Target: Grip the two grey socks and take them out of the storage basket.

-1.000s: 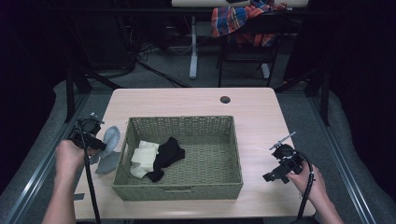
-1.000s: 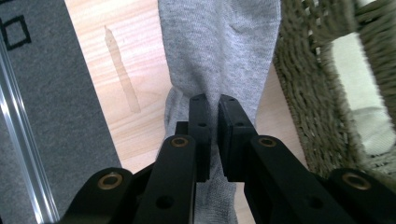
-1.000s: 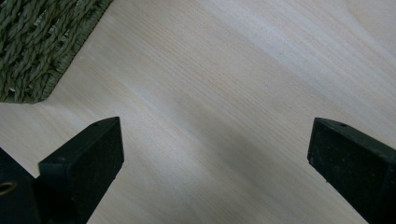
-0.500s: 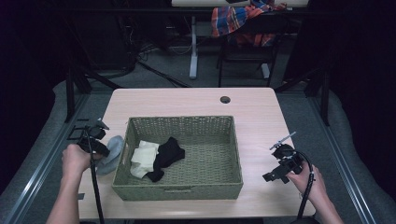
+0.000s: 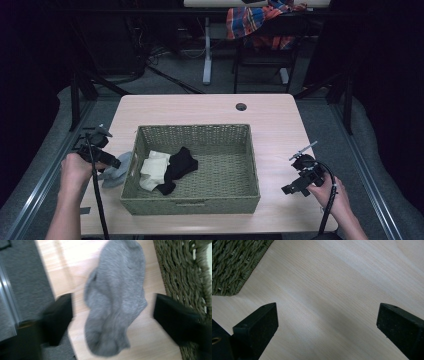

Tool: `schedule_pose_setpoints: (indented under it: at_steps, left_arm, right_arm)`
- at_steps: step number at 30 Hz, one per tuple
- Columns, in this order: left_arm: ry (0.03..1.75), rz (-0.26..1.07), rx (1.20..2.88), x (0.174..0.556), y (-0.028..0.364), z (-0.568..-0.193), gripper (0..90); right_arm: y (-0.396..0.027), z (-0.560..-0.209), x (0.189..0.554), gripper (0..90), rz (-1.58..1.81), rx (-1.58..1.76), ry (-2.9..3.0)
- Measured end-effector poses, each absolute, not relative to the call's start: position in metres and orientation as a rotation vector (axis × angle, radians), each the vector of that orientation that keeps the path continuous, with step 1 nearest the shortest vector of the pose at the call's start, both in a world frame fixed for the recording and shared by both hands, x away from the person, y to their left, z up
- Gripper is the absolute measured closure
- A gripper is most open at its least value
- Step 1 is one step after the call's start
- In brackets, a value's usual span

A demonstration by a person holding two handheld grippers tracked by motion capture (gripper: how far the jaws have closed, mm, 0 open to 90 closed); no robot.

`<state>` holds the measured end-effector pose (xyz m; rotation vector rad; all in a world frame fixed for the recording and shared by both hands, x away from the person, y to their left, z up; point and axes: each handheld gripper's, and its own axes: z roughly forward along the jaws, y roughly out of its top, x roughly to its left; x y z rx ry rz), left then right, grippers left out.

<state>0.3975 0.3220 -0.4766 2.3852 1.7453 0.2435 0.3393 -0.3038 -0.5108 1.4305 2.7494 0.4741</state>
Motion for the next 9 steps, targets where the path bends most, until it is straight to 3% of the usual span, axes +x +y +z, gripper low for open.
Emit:
schedule_pose_setpoints:
  at_steps: [1,3,9]
  left_arm:
    - [1.736,0.266,2.376,0.395,0.323,-0.469,13.5]
    - [1.731,0.325,2.348,0.391,0.325,-0.455,1.5]
    - [1.709,0.371,2.347,0.387,0.321,-0.443,0.5]
  right_arm:
    - [-0.304,-0.511,0.339,3.6,0.497,1.440,2.748]
    - [-0.304,-0.511,0.339,3.6,0.481,1.432,2.746]
    - [-0.305,-0.511,0.340,3.6,0.460,1.423,2.756]
